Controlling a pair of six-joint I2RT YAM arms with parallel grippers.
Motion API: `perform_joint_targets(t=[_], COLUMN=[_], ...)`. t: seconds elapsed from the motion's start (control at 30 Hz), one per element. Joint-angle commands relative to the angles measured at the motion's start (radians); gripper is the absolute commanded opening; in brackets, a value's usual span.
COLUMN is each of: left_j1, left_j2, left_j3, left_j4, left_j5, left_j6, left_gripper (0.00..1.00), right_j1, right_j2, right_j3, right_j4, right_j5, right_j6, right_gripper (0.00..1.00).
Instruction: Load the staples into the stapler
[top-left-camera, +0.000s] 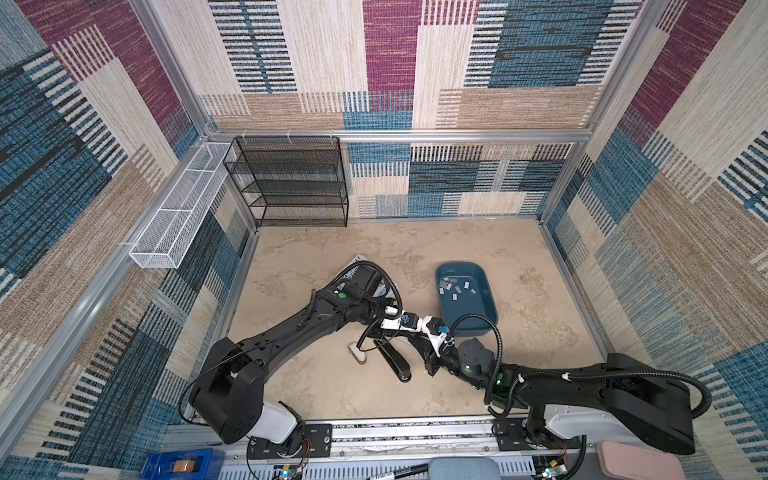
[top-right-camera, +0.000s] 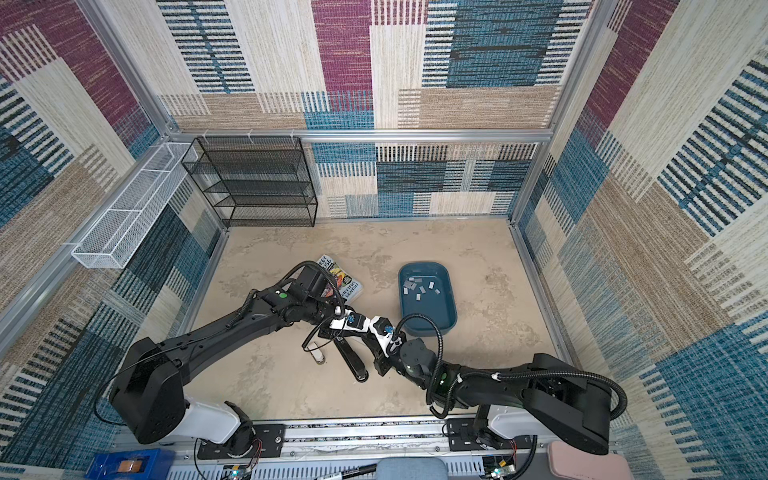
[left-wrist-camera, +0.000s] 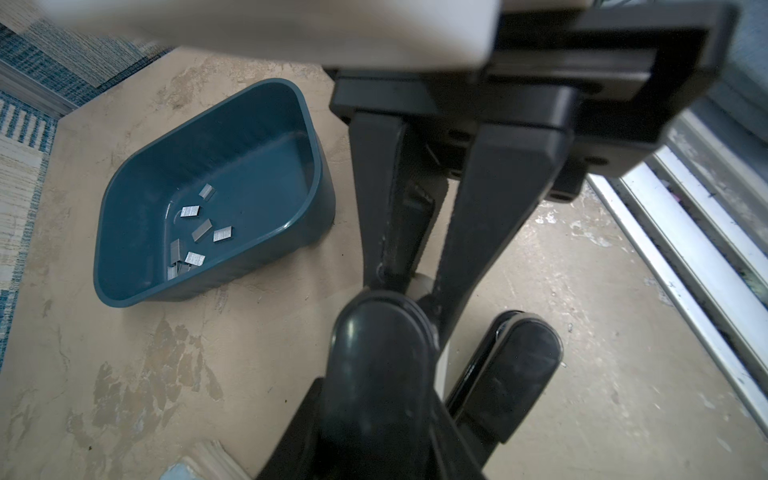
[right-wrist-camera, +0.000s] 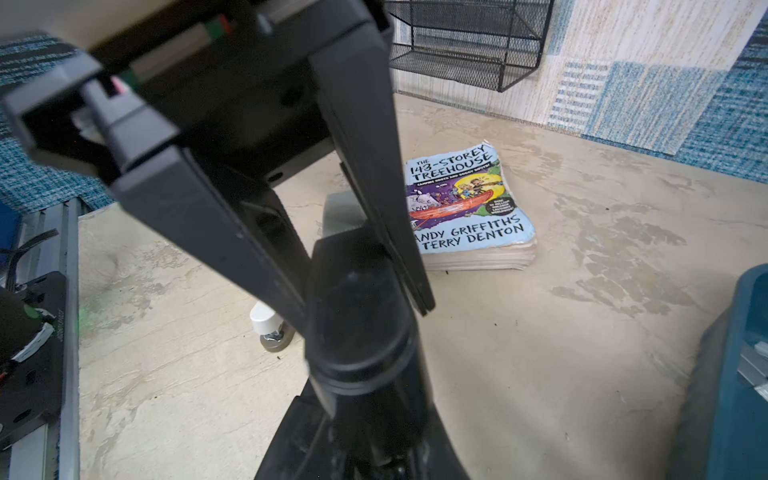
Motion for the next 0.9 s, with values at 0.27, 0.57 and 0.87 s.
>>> perform_joint_targets(t=[0.27, 0.57, 0.87], left_j1=[-0.009, 0.061, 0.135], left_j2=[-0.065, -0.088, -0.017], left_j3=[-0.096, -0.050, 0.125], left_j4=[0.455, 0.292, -0.139], left_j5=[-0.106, 0.117, 0.415], left_j6=[-0.181, -0.135, 0.130], left_gripper=[0.27, 0.23, 0.19], right_j1=[0.017, 0.019, 0.020], right_j2=[0.042, 0.053, 0.083], right_j3=[-0.010, -0.063, -0.095], right_j4=[0.081, 0.136, 0.184], right_j5=[0.056, 0.036, -0.026], right_j6=[0.098, 0.052, -0.029], right_gripper=[0.00, 0.00, 0.00])
